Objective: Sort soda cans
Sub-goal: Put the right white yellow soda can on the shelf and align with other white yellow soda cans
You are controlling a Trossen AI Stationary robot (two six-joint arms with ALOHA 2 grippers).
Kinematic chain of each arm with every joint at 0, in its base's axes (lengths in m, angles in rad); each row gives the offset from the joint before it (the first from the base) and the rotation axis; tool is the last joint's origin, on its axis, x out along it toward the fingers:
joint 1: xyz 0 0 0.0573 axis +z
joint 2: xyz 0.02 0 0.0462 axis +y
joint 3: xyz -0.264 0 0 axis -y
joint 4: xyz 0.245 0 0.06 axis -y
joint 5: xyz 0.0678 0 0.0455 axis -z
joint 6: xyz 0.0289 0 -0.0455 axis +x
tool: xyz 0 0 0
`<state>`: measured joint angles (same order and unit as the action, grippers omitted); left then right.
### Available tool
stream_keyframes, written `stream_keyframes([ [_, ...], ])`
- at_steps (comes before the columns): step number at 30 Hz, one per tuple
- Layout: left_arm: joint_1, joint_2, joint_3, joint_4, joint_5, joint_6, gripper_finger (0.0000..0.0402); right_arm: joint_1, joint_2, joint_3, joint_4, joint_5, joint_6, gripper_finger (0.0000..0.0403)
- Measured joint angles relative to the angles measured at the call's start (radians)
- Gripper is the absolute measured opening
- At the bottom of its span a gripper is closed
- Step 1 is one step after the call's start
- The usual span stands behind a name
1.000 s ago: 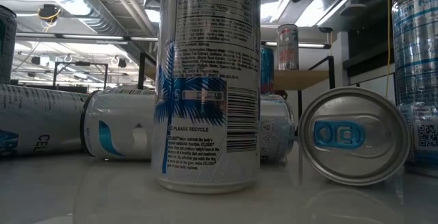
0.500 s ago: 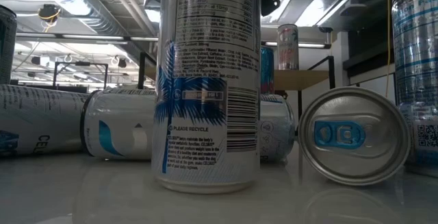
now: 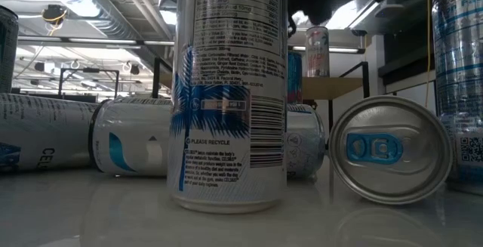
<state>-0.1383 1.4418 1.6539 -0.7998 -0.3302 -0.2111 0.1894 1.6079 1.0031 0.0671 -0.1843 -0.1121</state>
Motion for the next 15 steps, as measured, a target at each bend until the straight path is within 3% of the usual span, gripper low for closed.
stream_keyframes([
  [15,0.0,0.0,0.0,0.0,0.0,-0.026,0.0366,0.0,0.059,0.003,0.026,0.001,-0.029,0.0351],
])
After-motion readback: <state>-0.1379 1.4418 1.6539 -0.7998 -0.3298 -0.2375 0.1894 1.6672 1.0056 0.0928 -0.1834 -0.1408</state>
